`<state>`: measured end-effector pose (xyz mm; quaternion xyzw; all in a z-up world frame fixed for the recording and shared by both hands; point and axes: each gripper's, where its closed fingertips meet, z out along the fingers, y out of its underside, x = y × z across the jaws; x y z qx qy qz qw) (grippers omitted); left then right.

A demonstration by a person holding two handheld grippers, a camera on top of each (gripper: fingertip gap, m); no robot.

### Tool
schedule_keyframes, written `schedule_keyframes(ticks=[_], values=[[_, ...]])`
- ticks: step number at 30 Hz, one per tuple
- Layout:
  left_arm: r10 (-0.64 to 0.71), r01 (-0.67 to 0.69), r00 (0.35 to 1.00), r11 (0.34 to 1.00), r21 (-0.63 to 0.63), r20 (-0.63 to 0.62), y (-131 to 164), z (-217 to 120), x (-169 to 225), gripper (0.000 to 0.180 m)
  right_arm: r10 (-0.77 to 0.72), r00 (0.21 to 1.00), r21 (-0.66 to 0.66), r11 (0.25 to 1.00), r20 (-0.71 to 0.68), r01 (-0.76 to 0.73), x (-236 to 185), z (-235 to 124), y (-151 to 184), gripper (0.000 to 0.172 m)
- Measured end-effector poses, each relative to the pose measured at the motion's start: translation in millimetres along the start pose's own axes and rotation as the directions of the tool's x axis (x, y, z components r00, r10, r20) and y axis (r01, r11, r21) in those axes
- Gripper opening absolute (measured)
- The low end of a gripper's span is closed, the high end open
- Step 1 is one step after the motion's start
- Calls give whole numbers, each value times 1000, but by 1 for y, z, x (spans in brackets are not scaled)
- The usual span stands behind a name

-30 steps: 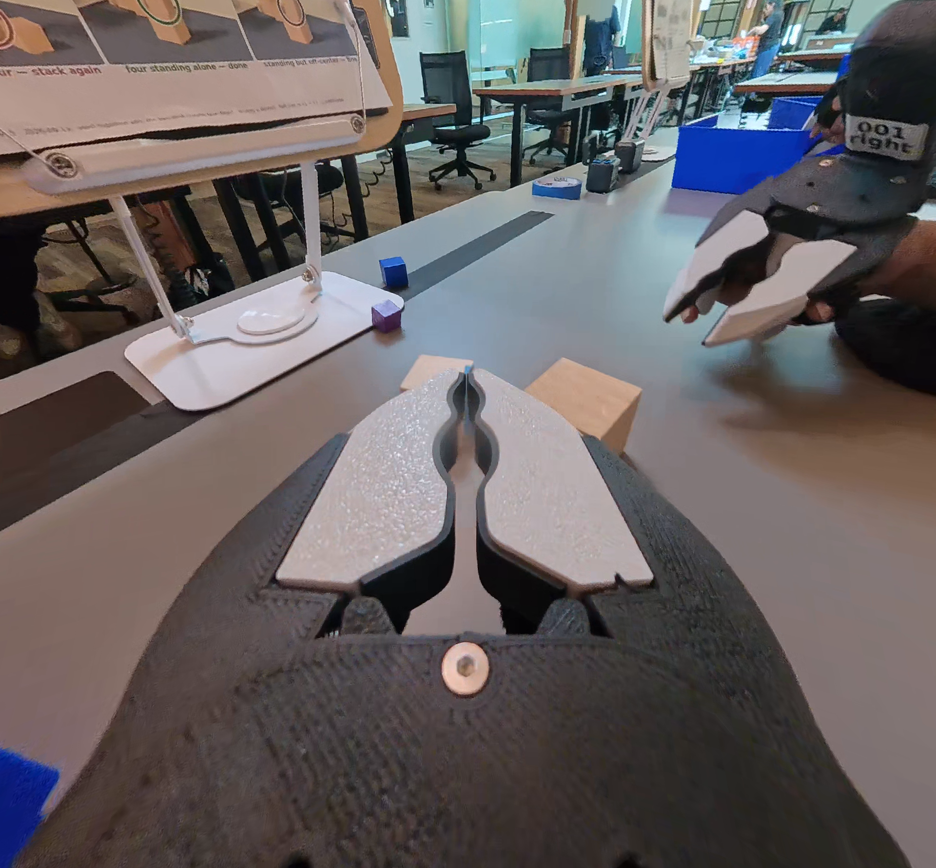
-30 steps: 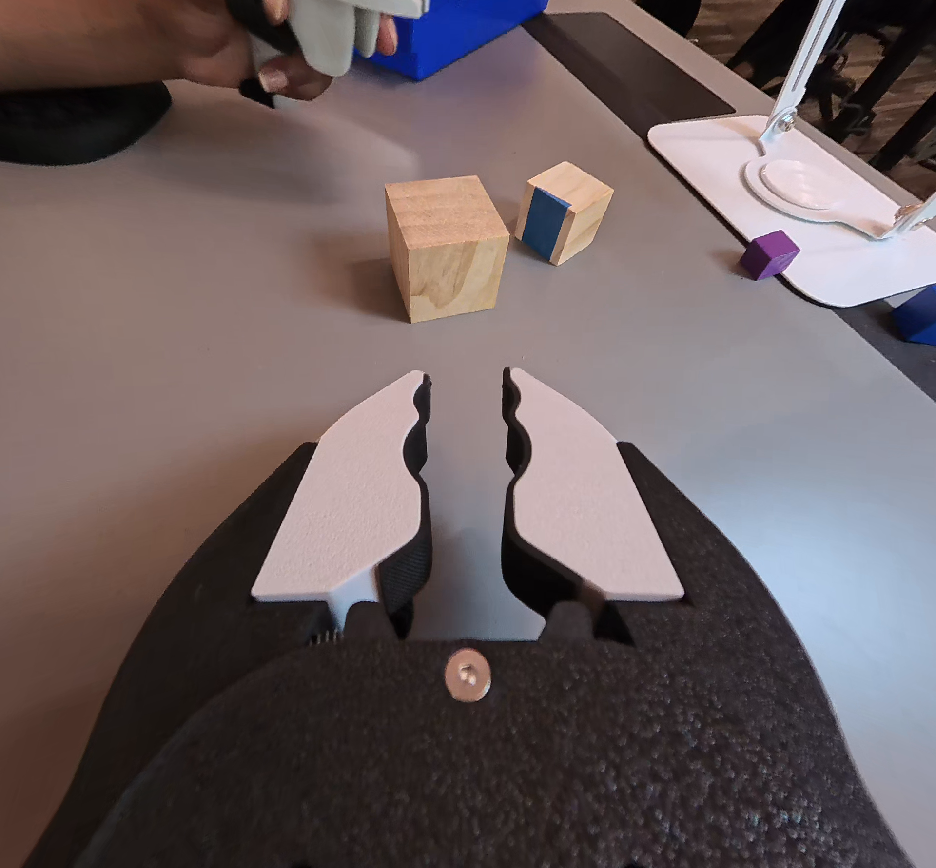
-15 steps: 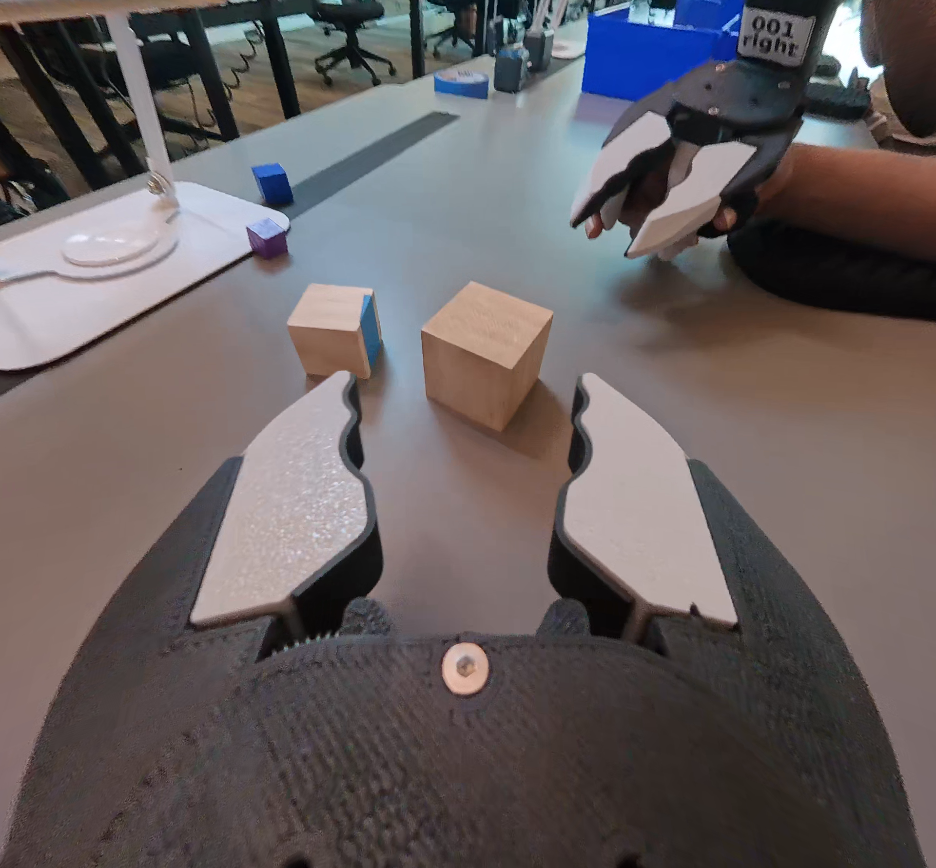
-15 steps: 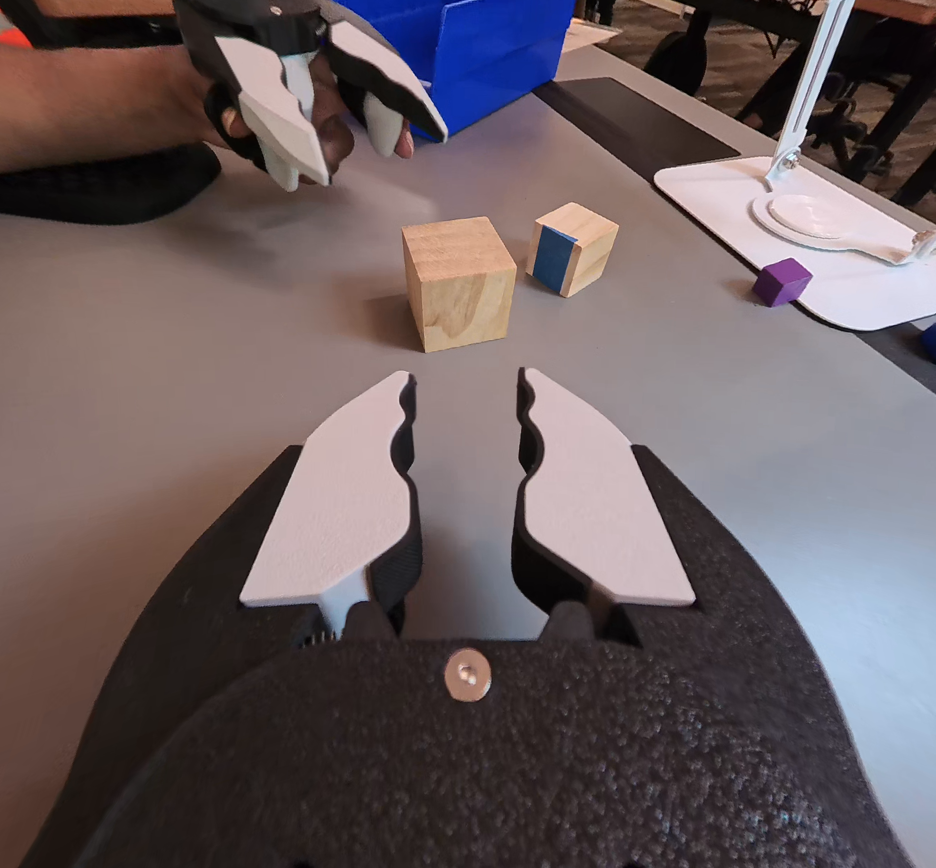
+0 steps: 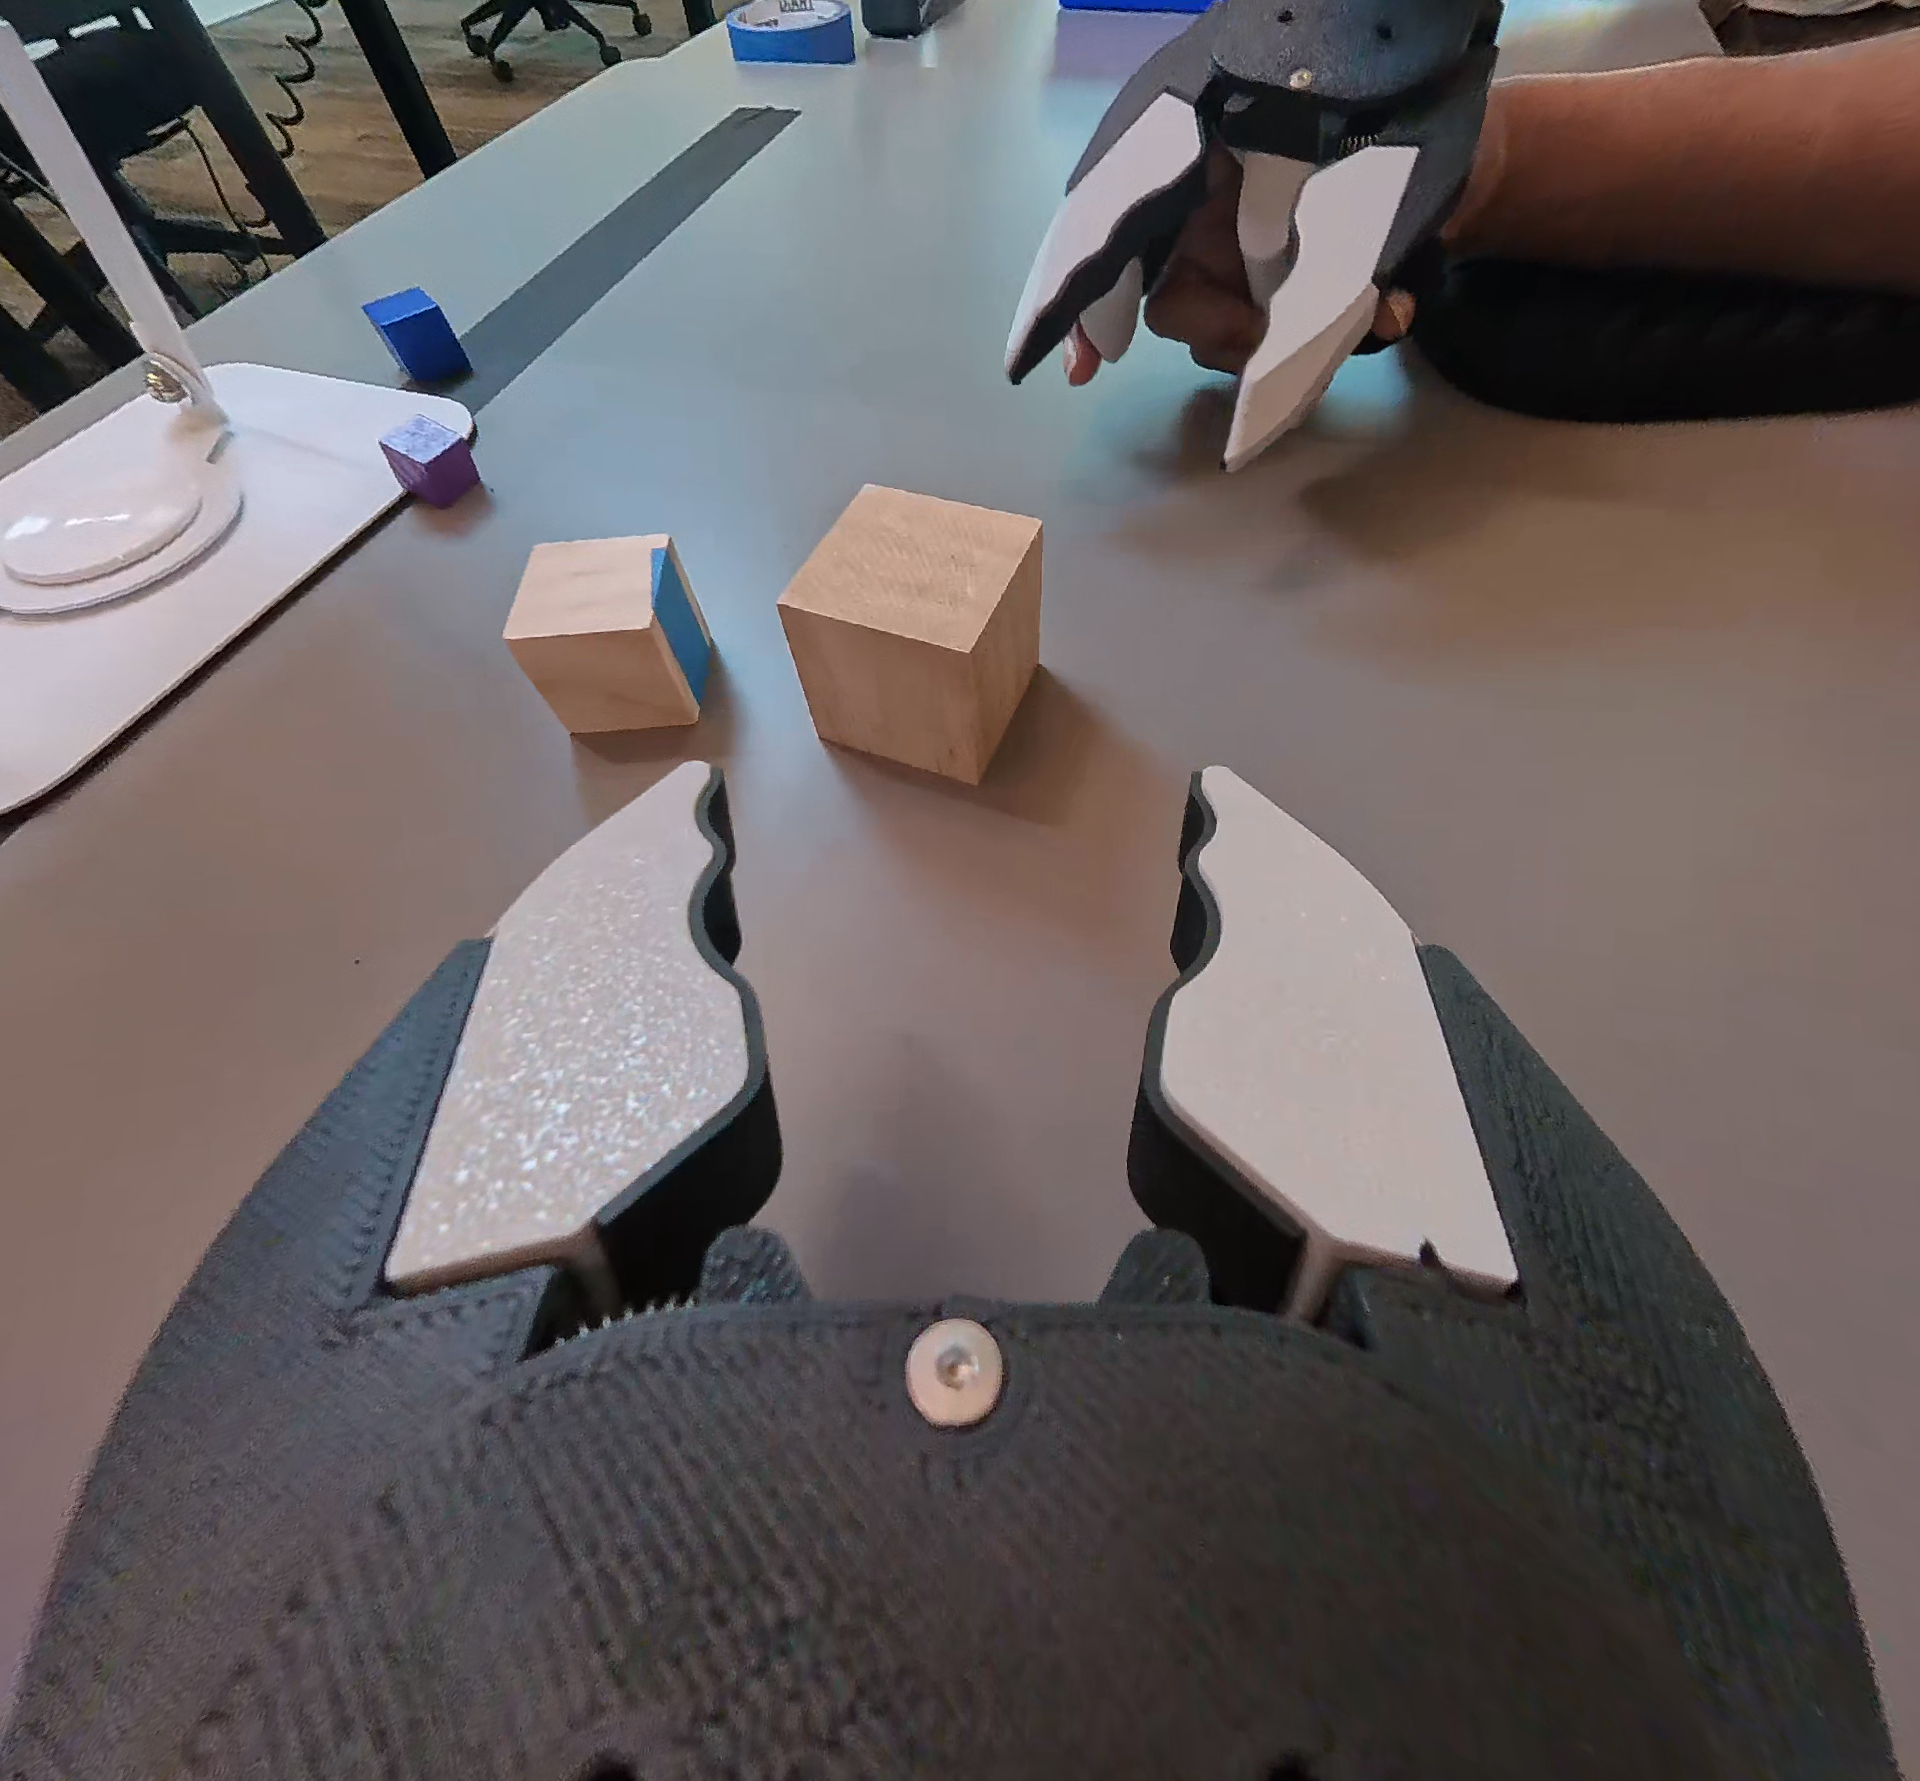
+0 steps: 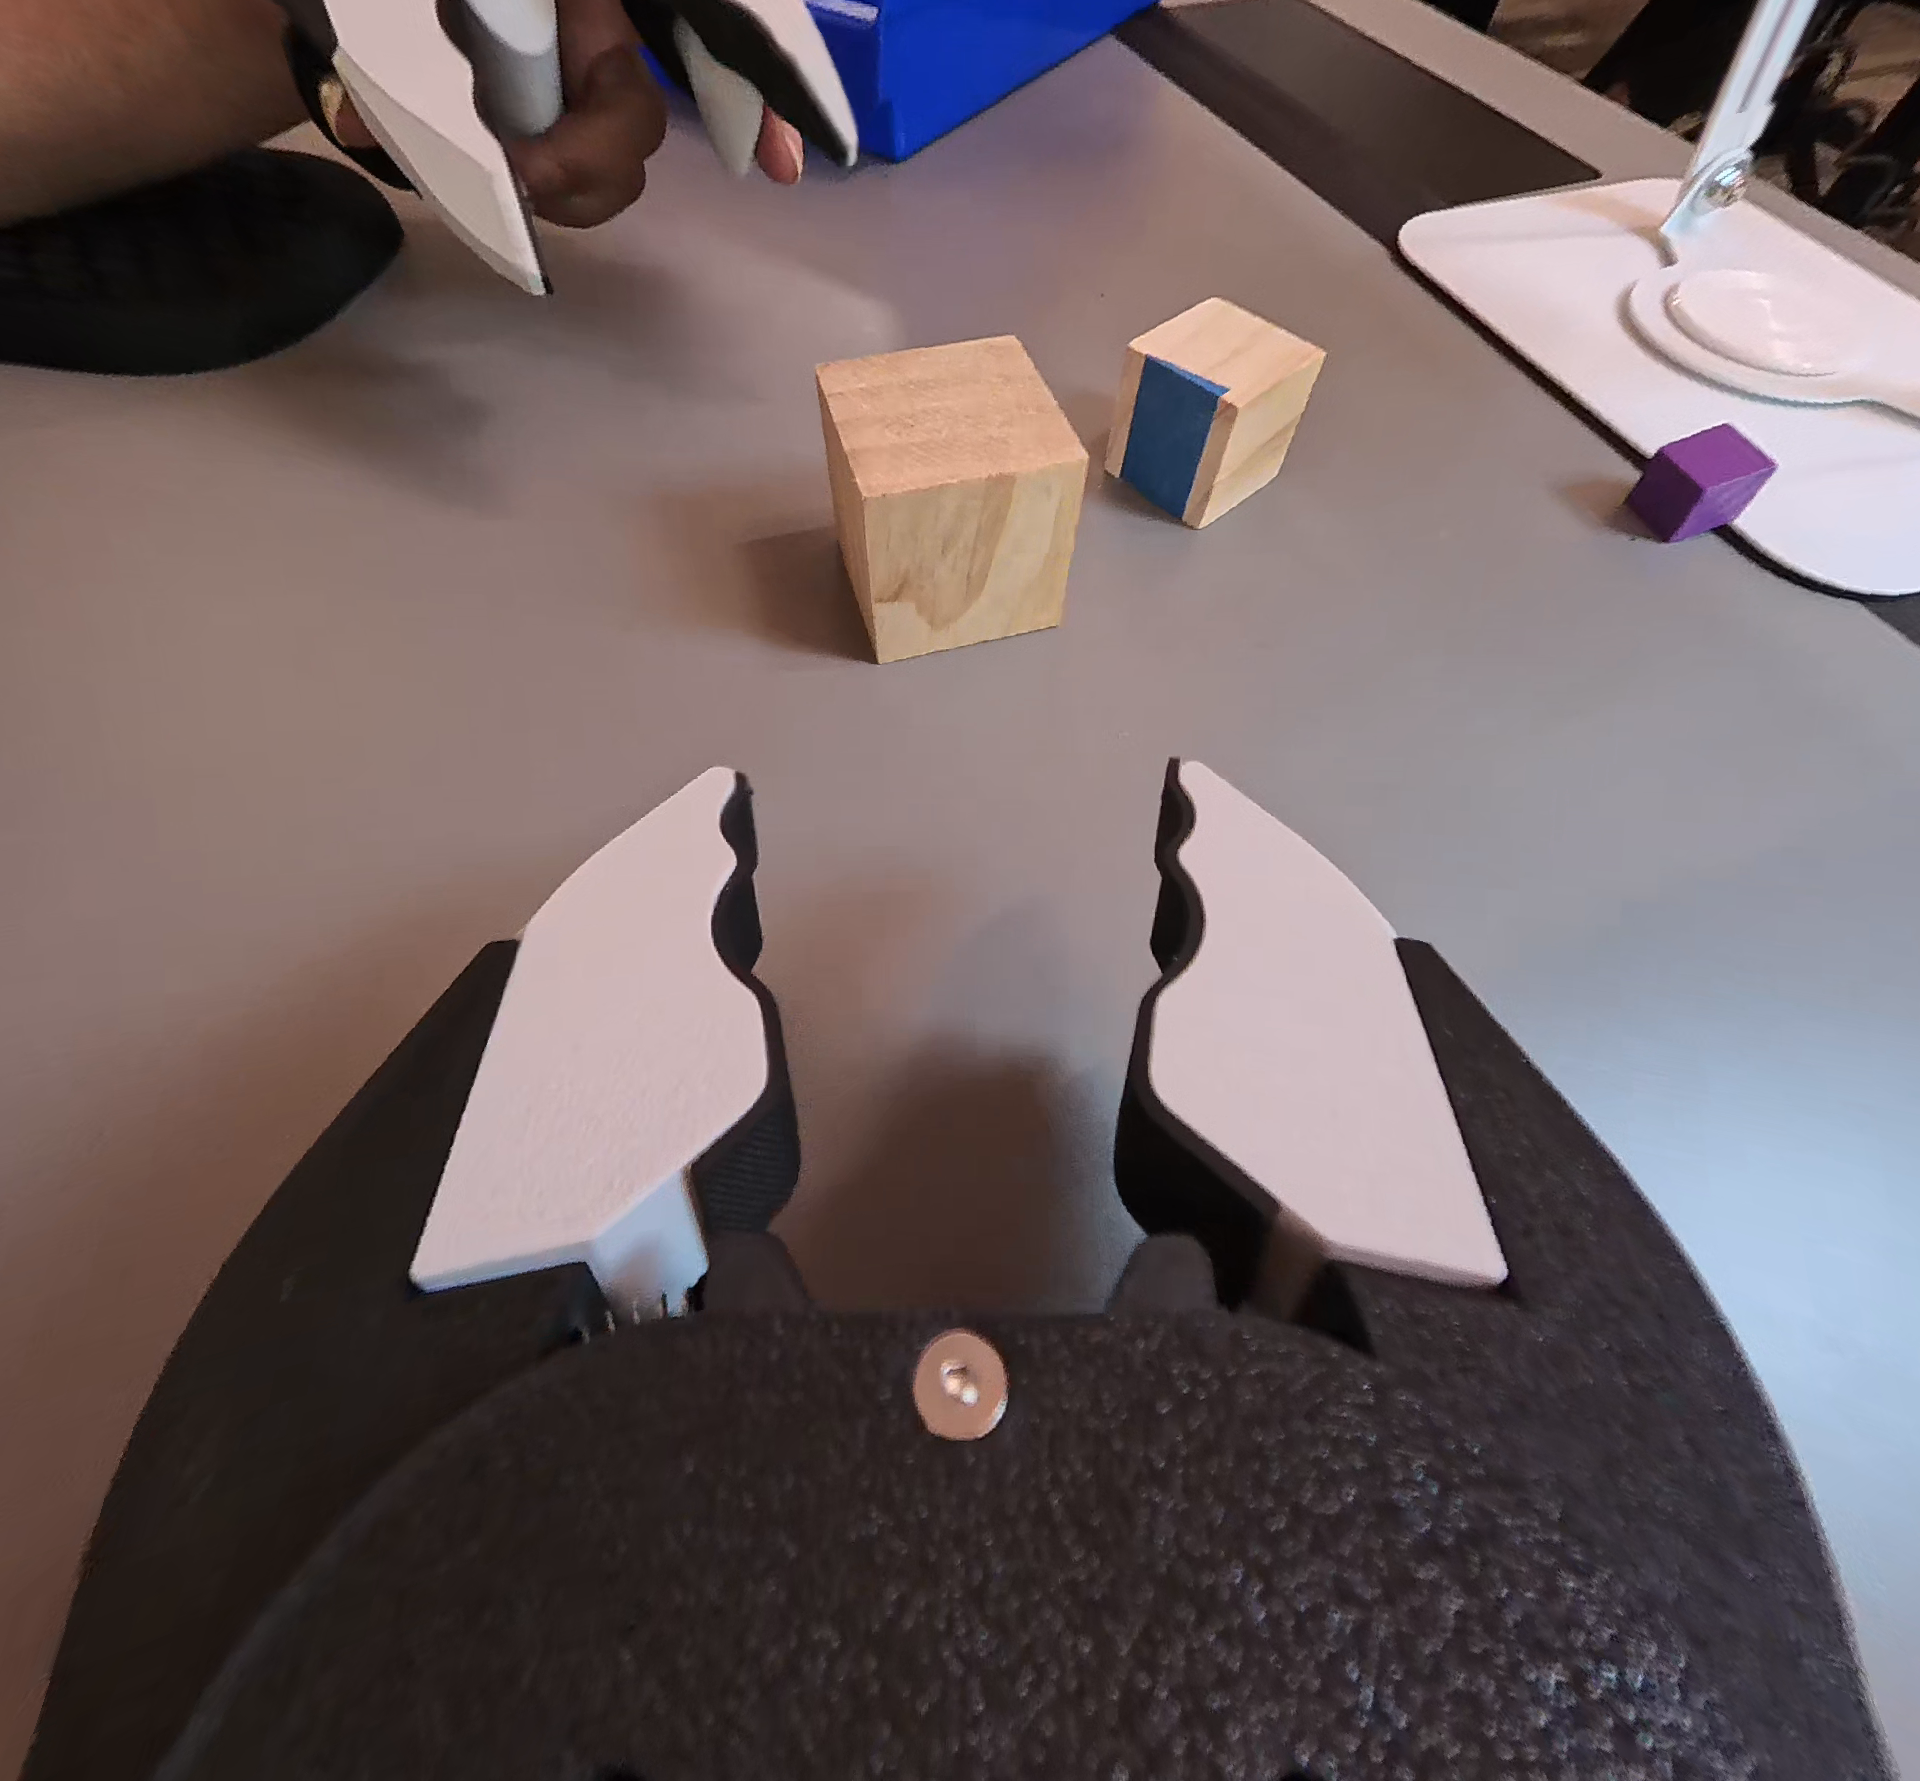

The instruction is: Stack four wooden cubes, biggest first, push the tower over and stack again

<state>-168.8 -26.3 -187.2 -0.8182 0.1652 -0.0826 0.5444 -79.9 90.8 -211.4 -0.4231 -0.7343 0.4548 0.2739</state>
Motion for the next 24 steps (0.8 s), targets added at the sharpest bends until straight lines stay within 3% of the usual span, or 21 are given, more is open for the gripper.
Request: schedule_keyframes(ticks=[8,14,17,19,20,24], values=[[-27,27,999,1000,0,23,6,-1,-9,82,-86,996,-131,988,11,86,-2,30,-22,80],[-36,37,998,999,-28,50,18,1,-18,79,-207,974,-312,923,87,224,-5,71,-49,83],[-27,29,998,999,-38,55,21,1,-20,79,-247,962,-415,868,113,272,-5,89,-47,84],[-10,13,998,999,-43,59,20,0,-21,79,-253,959,-483,829,125,282,-5,96,-39,76],[0,2,998,999,-45,62,19,0,-22,78,-266,955,-509,809,130,294,-5,97,-35,61],[42,-39,996,998,-40,78,13,-4,-23,77,-325,939,-539,775,108,330,-6,96,-33,59]])
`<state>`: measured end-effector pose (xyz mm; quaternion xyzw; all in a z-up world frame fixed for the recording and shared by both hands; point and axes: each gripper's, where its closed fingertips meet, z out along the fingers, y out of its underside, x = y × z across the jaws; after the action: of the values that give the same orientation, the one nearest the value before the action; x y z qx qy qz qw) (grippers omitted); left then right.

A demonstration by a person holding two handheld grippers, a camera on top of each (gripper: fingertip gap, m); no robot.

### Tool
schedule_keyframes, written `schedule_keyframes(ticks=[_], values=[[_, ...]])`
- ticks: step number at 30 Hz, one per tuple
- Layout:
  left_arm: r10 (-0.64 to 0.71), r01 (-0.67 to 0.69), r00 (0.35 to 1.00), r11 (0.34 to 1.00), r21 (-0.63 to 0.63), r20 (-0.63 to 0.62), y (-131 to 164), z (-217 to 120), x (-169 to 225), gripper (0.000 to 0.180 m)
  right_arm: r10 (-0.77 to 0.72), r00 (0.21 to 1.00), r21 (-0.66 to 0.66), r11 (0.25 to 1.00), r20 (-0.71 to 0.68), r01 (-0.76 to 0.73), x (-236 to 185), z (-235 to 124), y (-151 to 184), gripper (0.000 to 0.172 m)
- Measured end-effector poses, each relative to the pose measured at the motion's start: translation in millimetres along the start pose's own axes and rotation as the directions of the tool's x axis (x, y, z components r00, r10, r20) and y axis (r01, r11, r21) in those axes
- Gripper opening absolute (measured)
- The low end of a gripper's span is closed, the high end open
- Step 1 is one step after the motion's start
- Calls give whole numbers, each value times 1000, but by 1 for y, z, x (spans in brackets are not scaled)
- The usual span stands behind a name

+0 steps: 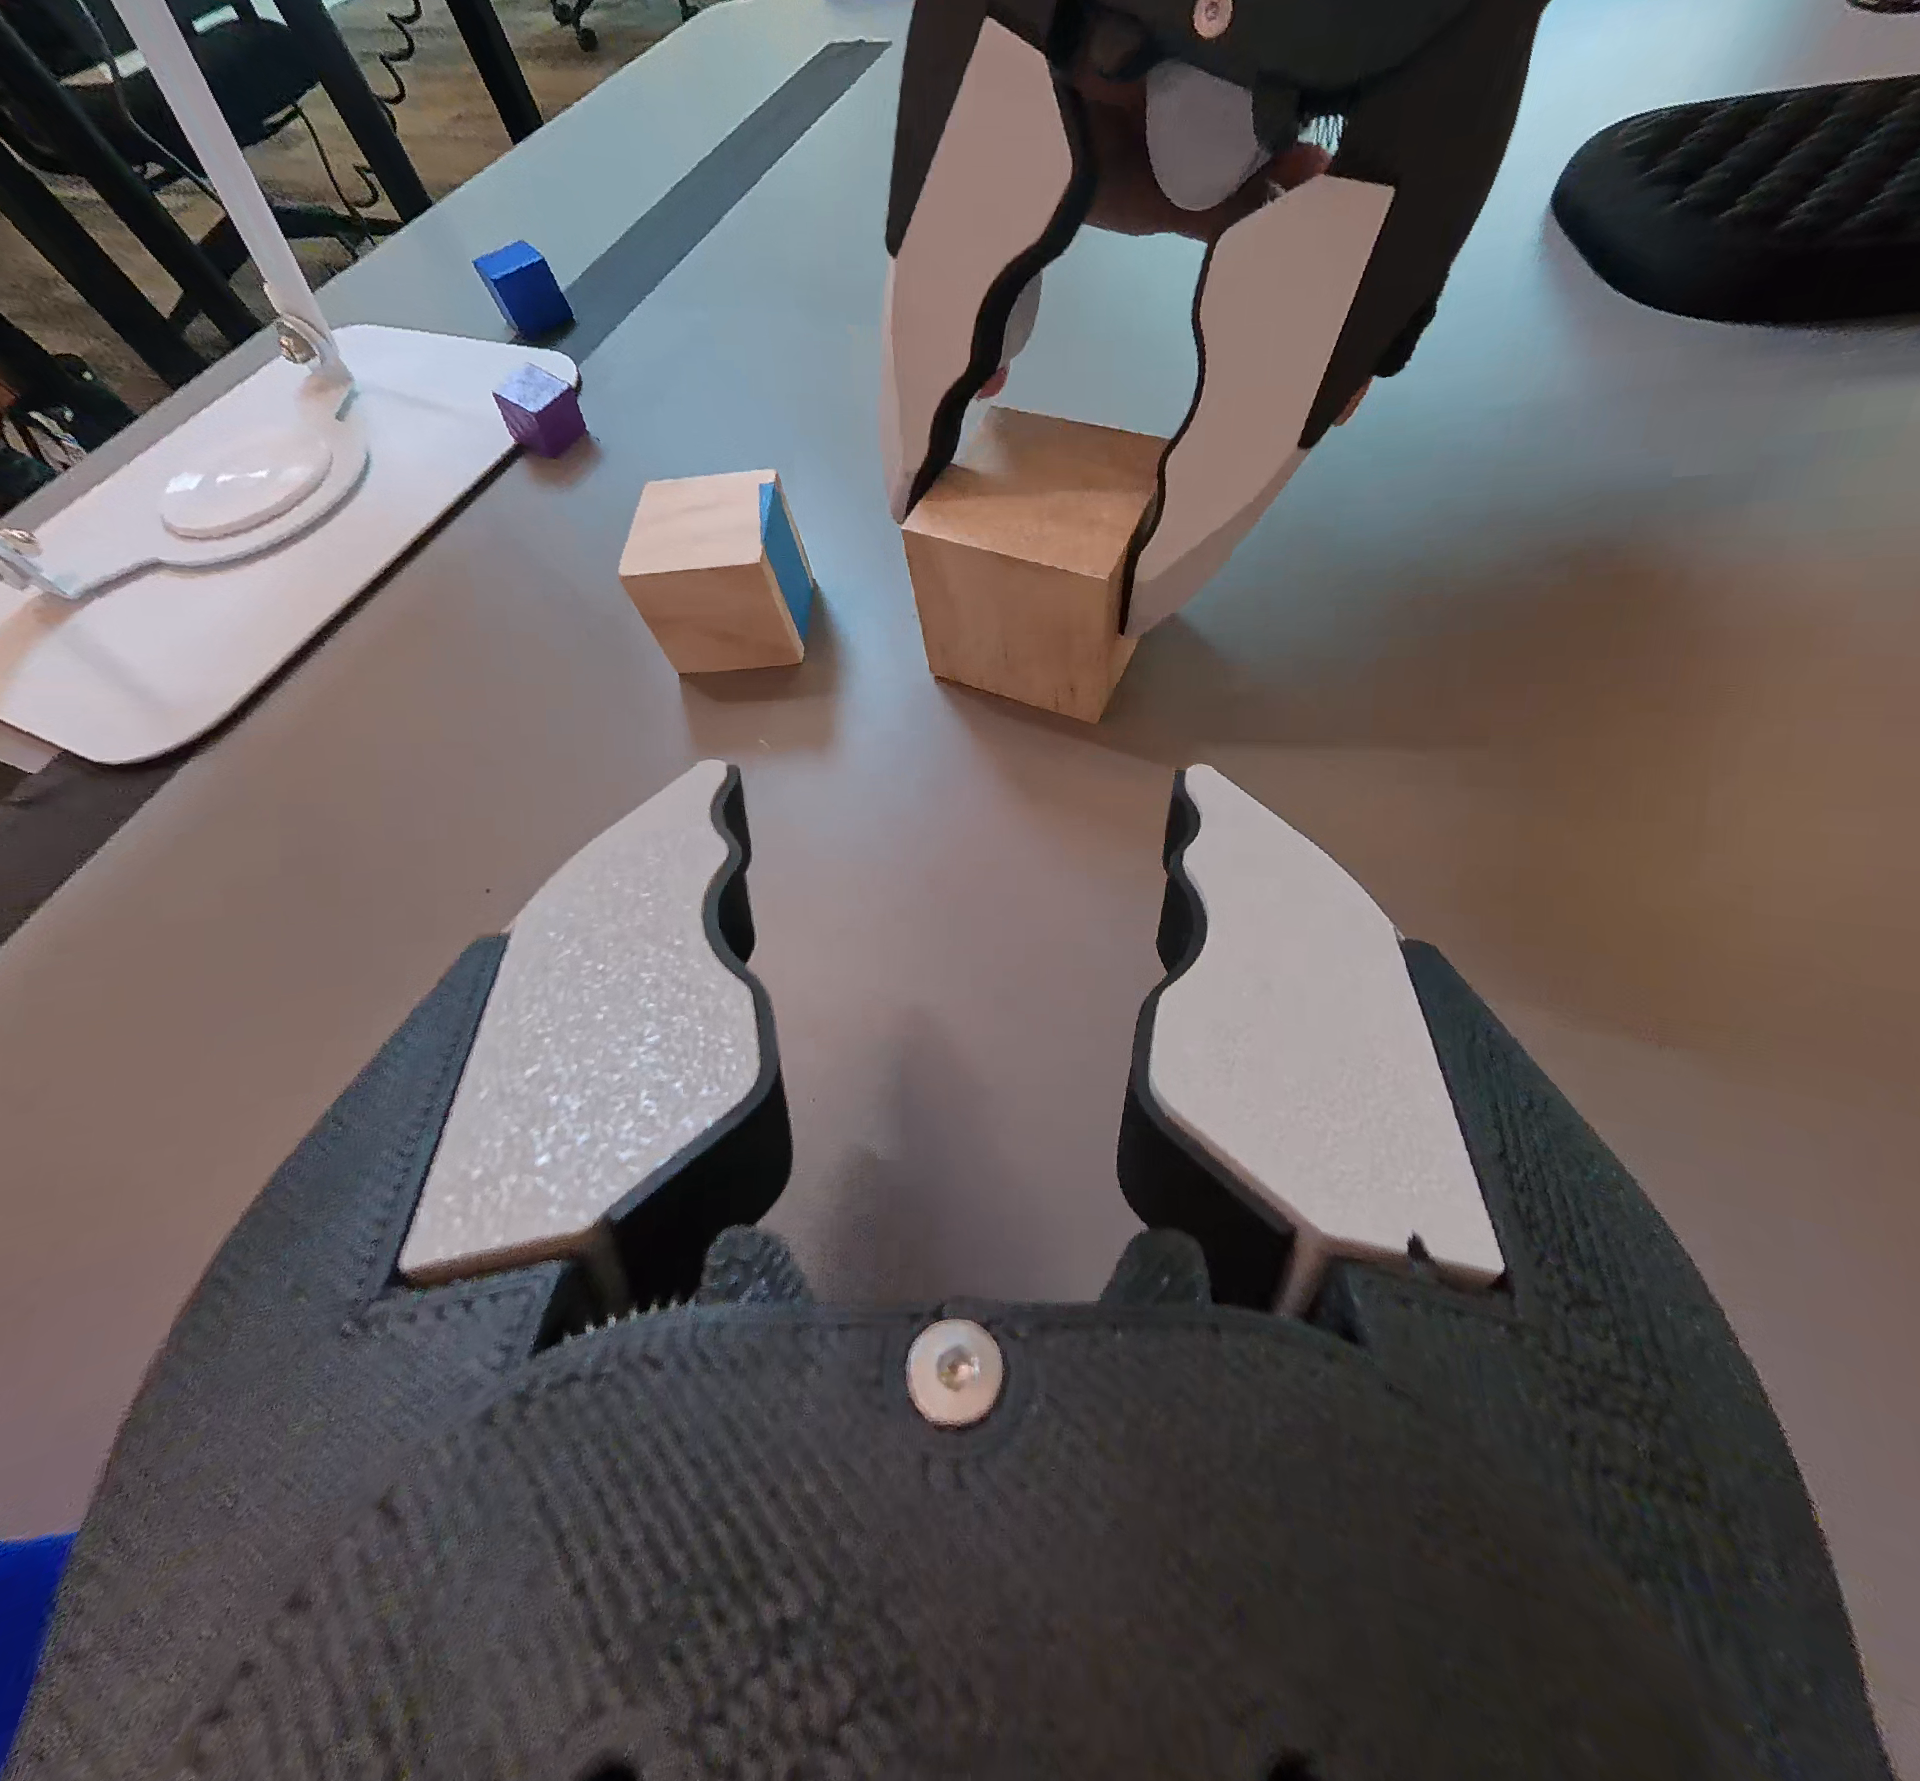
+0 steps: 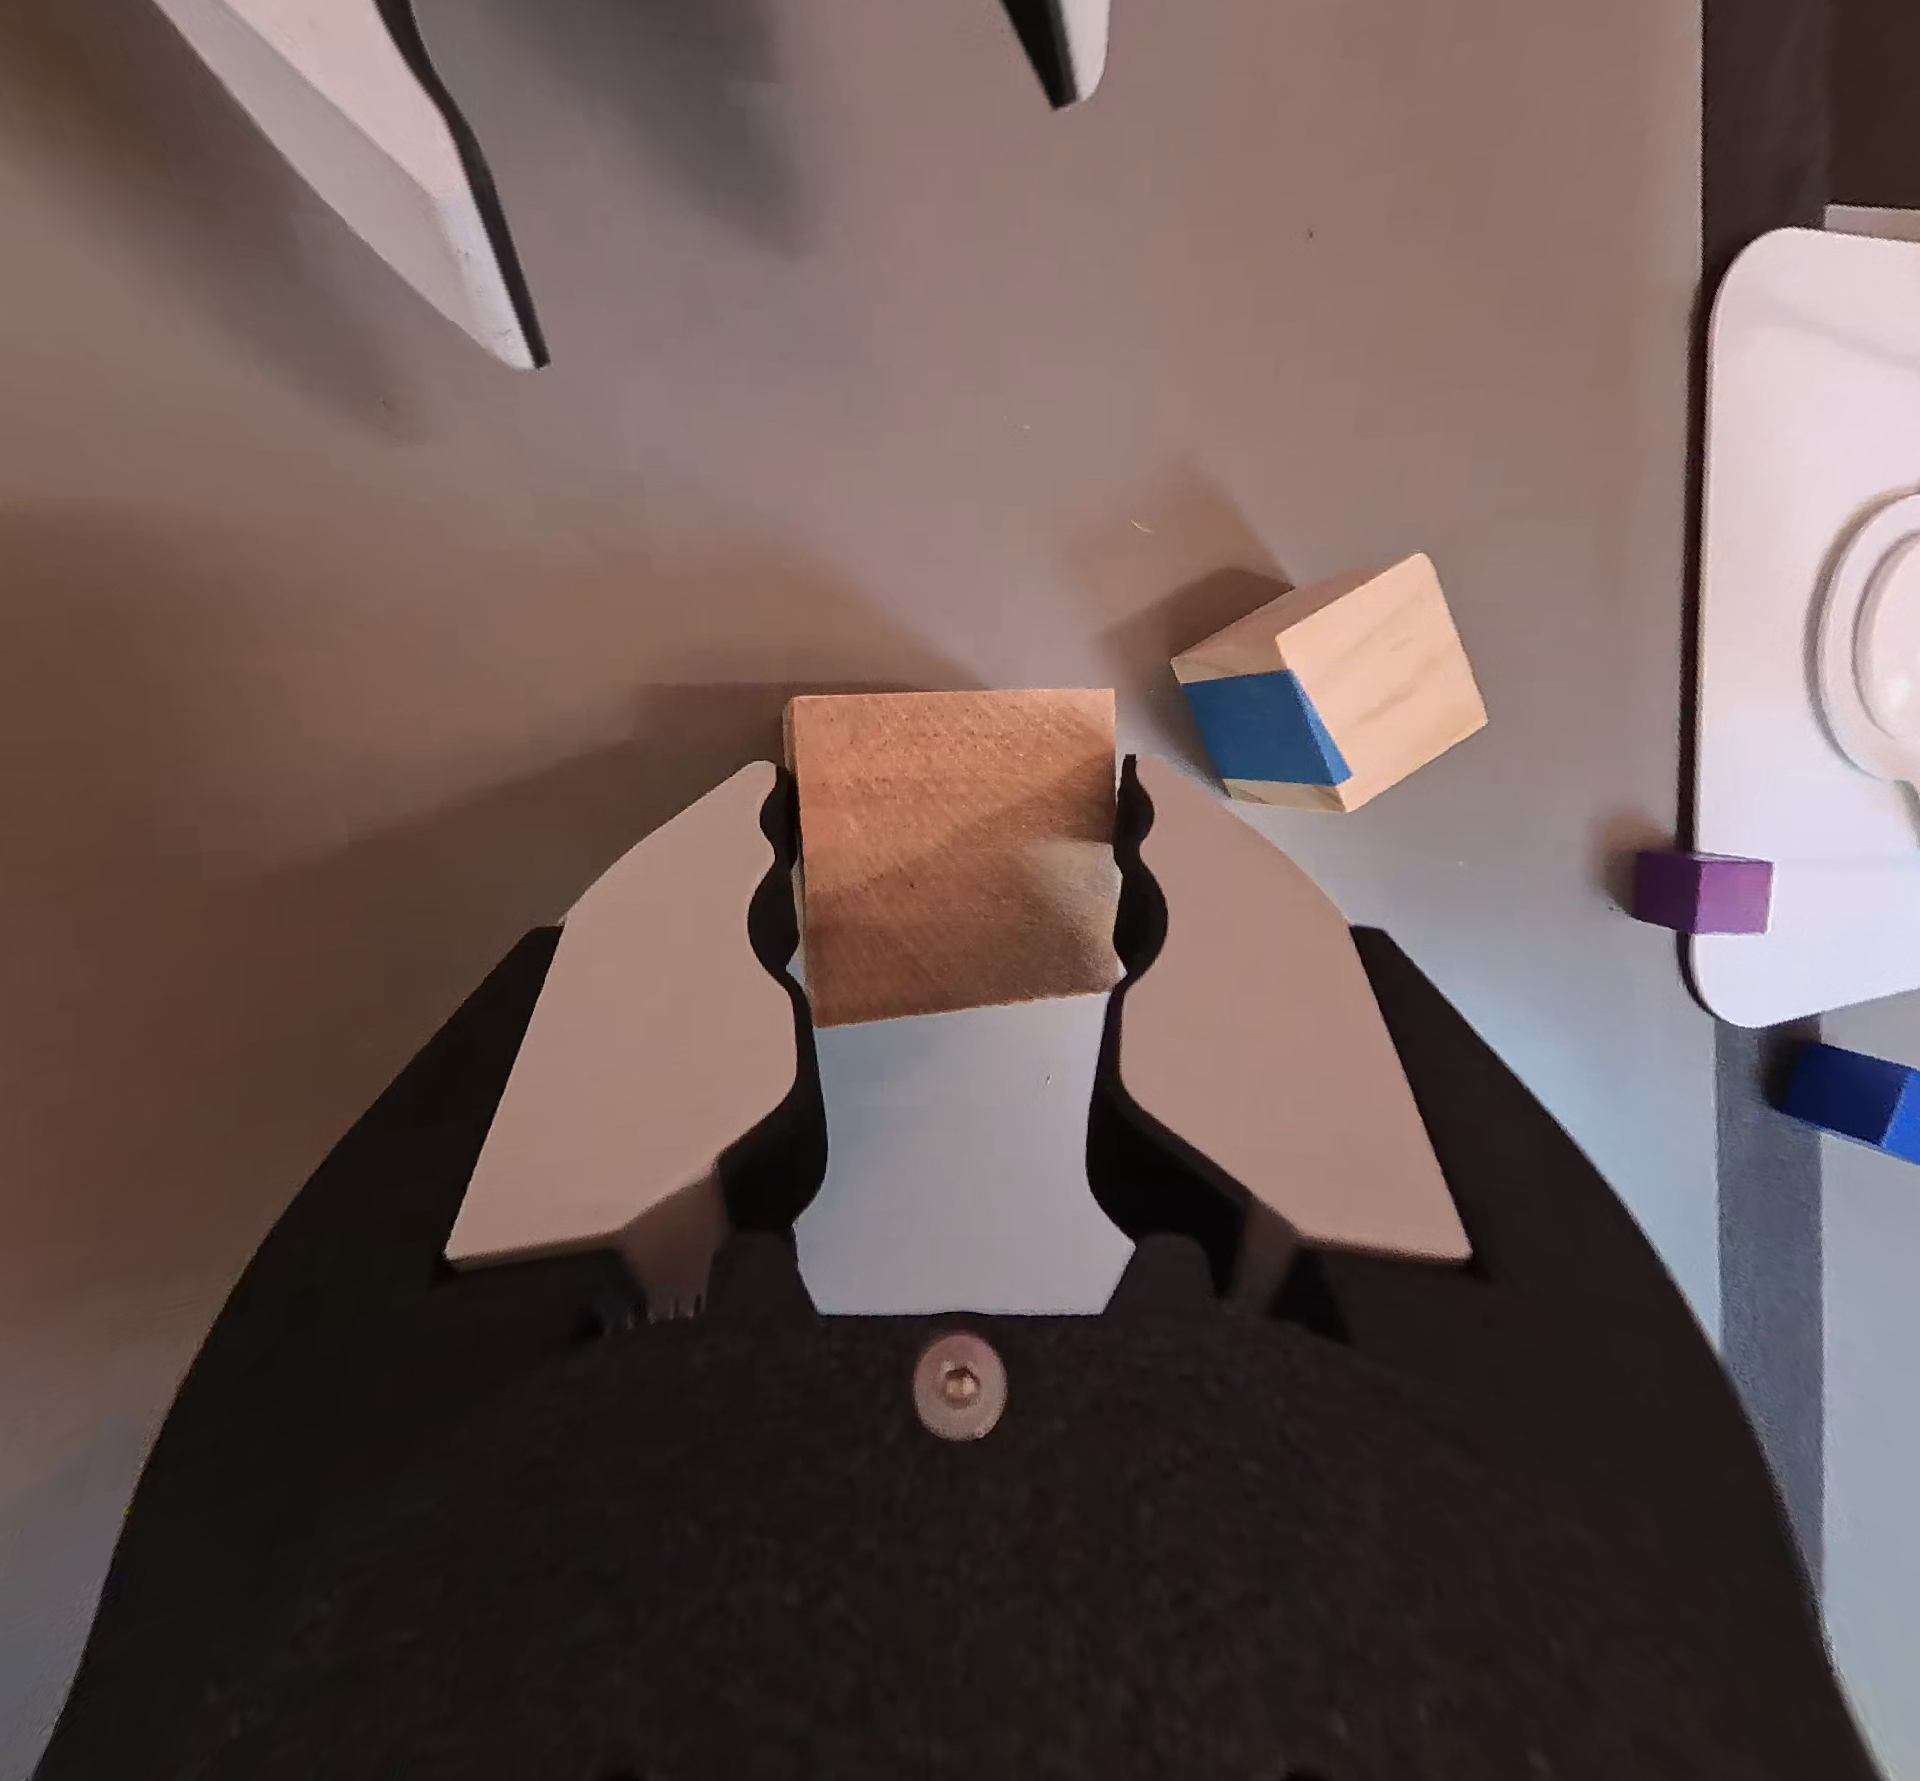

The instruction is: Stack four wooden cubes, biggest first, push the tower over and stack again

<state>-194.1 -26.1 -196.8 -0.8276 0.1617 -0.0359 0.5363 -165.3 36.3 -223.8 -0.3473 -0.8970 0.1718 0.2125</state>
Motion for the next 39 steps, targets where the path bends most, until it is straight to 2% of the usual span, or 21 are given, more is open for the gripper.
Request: schedule_keyframes(ticks=[4,10,15,22,27,33,37,39], values=[[-7,7,1000,1000,26,9,-4,-3,-2,76,-4,999,2,1000,-34,4,-5,-4,3,59],[-54,52,998,997,63,22,-5,-7,-6,75,26,1000,64,998,1,-26,-16,-26,9,59],[-66,64,998,996,68,22,-5,-8,-6,73,-7,1000,49,999,19,6,-28,-46,23,59],[-66,66,998,996,62,-1,-4,-4,-2,73,-71,995,43,997,72,68,-44,-42,29,59],[5,-5,1000,1000,20,-3,-5,-4,5,74,-59,997,-21,998,54,61,-44,-42,37,59],[22,-20,1000,998,58,-22,-16,-6,12,73,-57,997,-100,993,43,61,-49,-61,39,59],[-1,2,1000,999,54,-25,-11,-4,10,72,-89,995,-224,970,47,98,-58,-46,57,62],[-14,15,1000,998,57,-23,-10,-4,8,72,-108,994,-218,970,19,109,-57,-41,56,62]])
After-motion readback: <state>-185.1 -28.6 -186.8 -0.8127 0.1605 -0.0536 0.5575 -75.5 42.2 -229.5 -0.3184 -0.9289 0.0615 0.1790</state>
